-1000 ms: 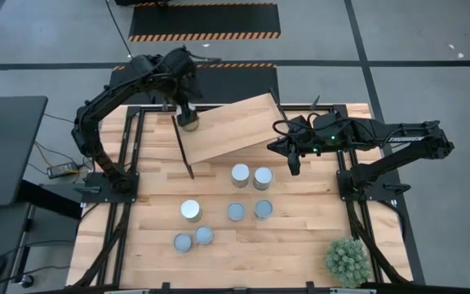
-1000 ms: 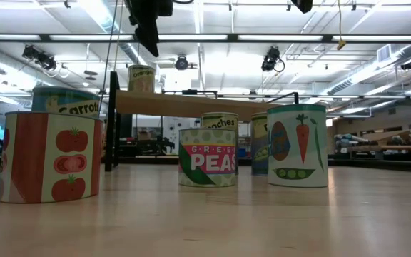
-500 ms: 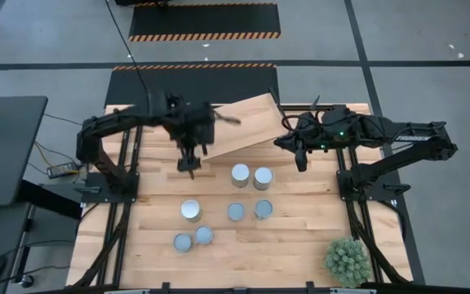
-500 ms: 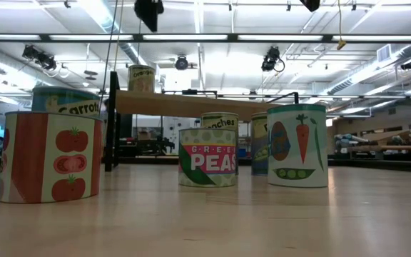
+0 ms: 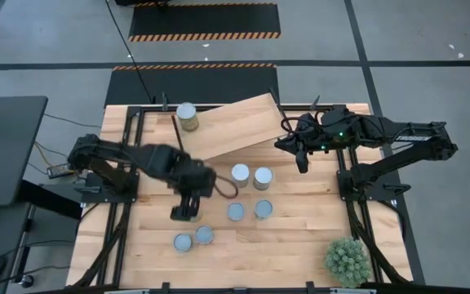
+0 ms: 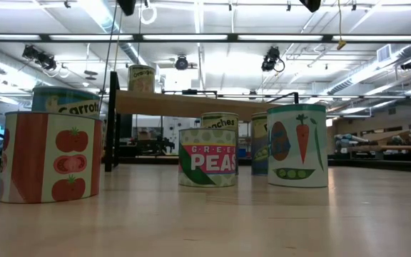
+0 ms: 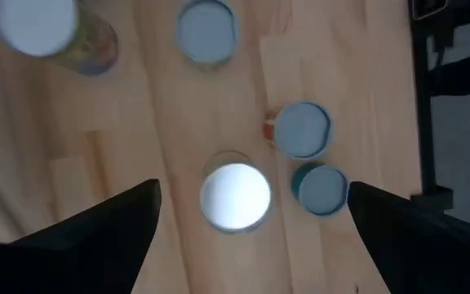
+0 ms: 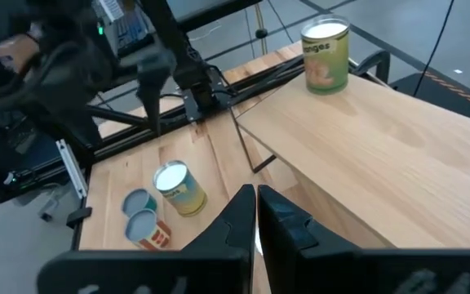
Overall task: Pick and place cans onto a shelf
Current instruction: Put the carrot can on the shelf
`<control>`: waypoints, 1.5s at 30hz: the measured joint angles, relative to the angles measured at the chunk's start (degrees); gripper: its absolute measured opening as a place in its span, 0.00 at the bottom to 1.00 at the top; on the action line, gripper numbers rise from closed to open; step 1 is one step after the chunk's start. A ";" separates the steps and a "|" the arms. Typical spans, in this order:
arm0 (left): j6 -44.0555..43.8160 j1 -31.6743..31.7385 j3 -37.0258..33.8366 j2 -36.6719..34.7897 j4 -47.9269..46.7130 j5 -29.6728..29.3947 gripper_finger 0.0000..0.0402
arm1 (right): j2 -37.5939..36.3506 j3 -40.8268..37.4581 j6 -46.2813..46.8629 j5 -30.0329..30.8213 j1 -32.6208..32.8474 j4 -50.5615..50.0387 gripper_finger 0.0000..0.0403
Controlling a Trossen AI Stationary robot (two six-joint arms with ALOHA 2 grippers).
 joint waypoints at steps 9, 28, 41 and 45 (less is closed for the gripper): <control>-15.18 -4.35 -15.87 -2.38 10.45 -1.35 1.00 | 0.00 0.00 -0.42 -0.09 1.52 -0.24 0.06; -62.75 -11.17 -38.39 -16.07 23.80 -10.00 1.00 | 0.02 -0.02 -5.55 -2.38 4.36 2.41 0.06; -61.66 -9.51 -38.97 -14.06 24.56 -11.15 1.00 | 0.02 -0.02 -5.63 -4.40 4.36 4.38 0.06; -61.38 -9.51 -38.89 -14.06 24.60 -15.21 1.00 | 0.10 -0.02 -4.95 -2.54 4.36 4.62 0.06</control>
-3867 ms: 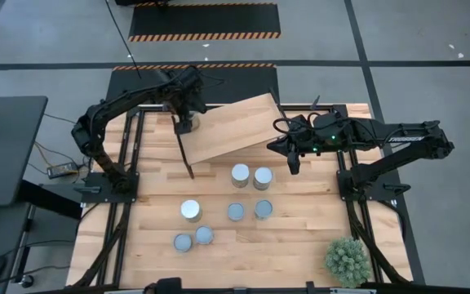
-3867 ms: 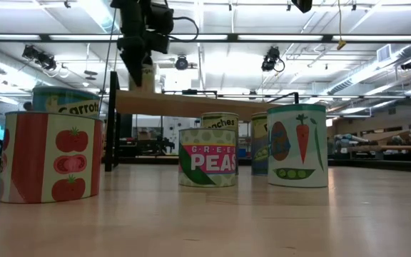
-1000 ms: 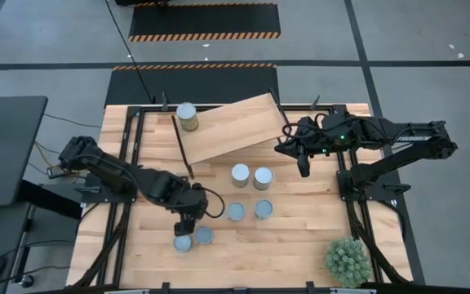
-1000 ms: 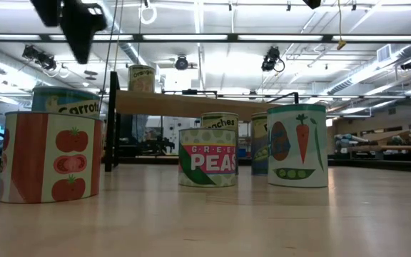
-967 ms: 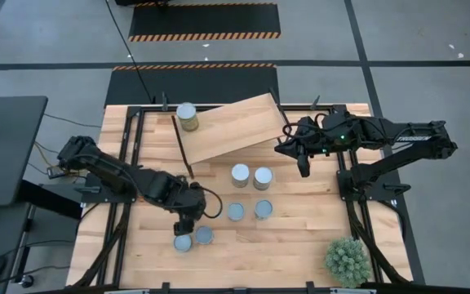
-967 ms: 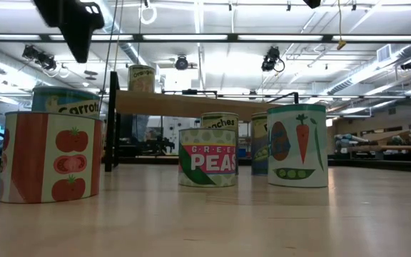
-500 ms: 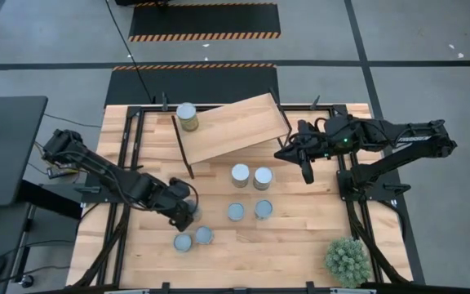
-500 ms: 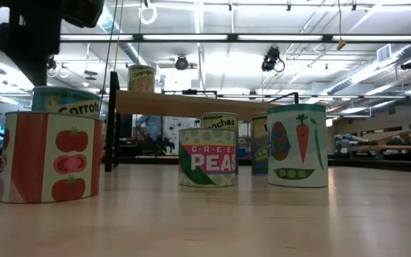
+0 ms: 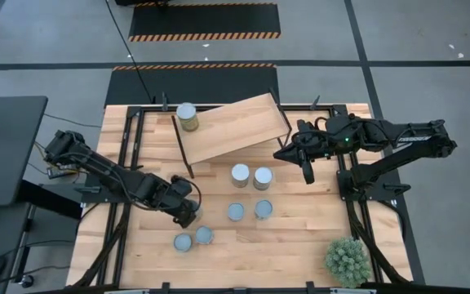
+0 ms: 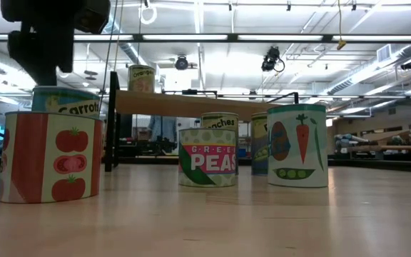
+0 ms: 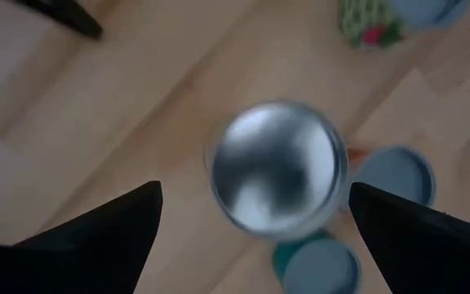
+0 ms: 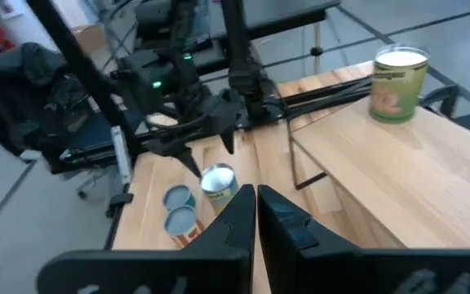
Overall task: Pick and place cans onto a shelf
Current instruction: Put the carrot can on the shelf
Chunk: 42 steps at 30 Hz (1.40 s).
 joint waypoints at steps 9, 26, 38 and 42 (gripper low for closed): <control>17.62 2.87 0.10 0.09 4.15 -2.97 1.00 | 0.49 0.00 5.36 3.24 1.81 -0.13 0.06; 9.96 5.49 0.10 -0.40 4.92 6.63 1.00 | 2.20 0.00 3.04 3.99 2.27 0.10 0.06; 4.27 5.19 4.76 -0.35 2.43 4.36 1.00 | 2.33 0.00 -0.65 -1.33 -0.15 1.16 0.06; 4.18 5.00 8.45 -0.35 -3.15 -0.70 1.00 | 2.33 0.00 -1.74 -2.18 -0.15 1.14 0.06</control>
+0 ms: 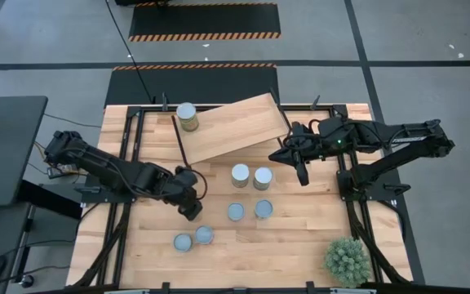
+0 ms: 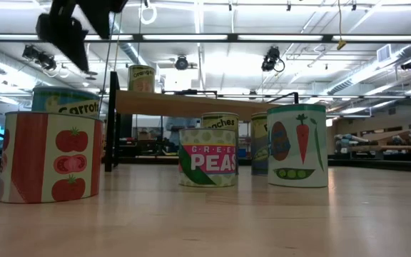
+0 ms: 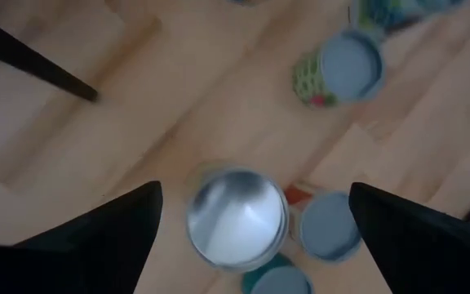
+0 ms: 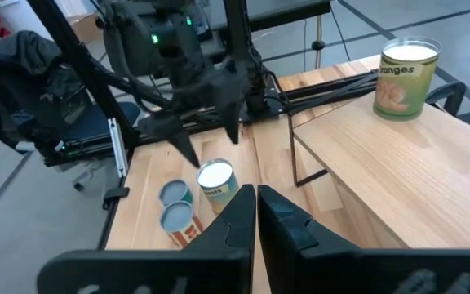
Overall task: Pick and place cans onto a shelf
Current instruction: Put the carrot can on the shelf
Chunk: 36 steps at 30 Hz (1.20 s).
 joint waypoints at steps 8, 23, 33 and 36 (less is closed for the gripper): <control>-5.72 -0.67 1.15 -0.04 -3.38 -2.86 1.00 | 0.00 0.00 -1.26 -0.34 0.00 -0.02 0.06; -10.21 -3.59 -7.24 0.83 5.36 -1.52 1.00 | -0.02 0.00 -1.42 -0.31 -0.12 -0.01 0.06; -14.95 -3.65 -8.53 0.83 3.08 -1.21 1.00 | -0.02 0.00 -0.34 -0.31 -0.13 0.93 0.06; -16.18 -2.97 -8.53 0.83 3.74 1.51 1.00 | -0.02 0.00 -0.64 -0.29 -0.28 1.65 0.06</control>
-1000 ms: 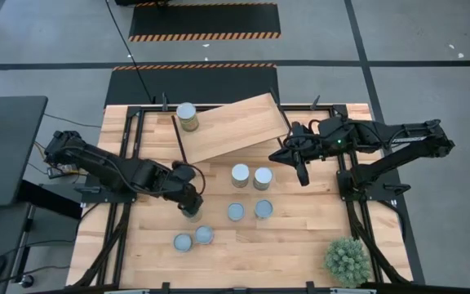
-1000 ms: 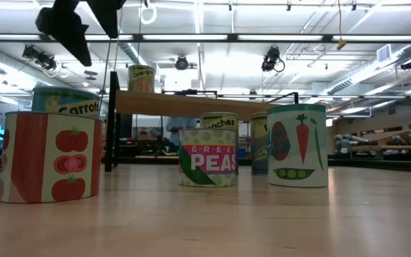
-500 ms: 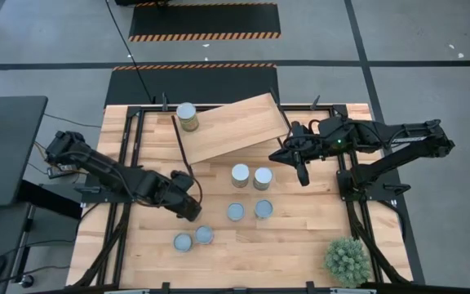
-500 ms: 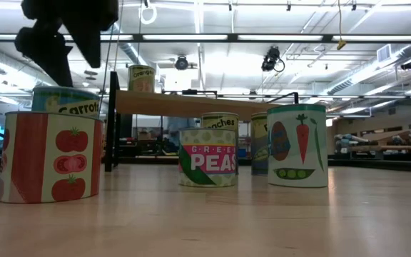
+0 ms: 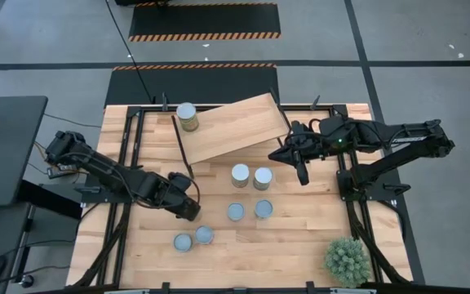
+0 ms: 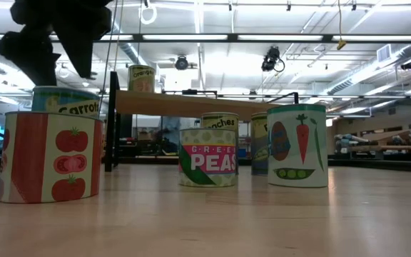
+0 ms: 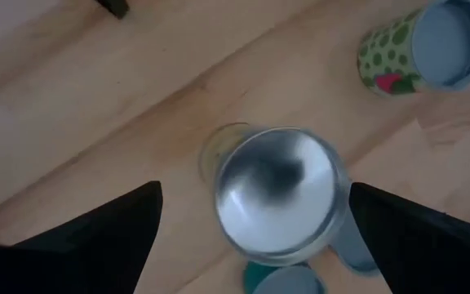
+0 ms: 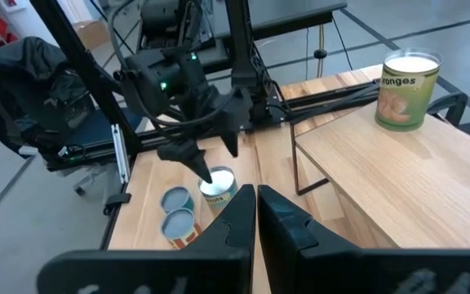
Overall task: Pick and place cans onto a shelf
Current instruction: Put the carrot can on the shelf
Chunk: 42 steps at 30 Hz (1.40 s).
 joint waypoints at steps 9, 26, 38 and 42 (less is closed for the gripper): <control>-2.31 2.08 0.00 0.28 0.95 1.80 1.00 | -0.02 0.00 0.27 -1.05 -0.09 0.11 0.06; 4.80 -1.13 8.85 11.94 -0.22 0.27 1.00 | -0.02 0.00 2.26 -1.57 -0.09 2.80 0.06; 6.59 -1.17 8.94 12.20 0.11 0.31 1.00 | -0.02 0.00 2.03 -1.55 -0.09 3.09 0.06; 8.78 -1.17 8.94 12.27 0.11 0.31 1.00 | -0.02 0.00 1.52 -1.55 -0.09 3.09 0.06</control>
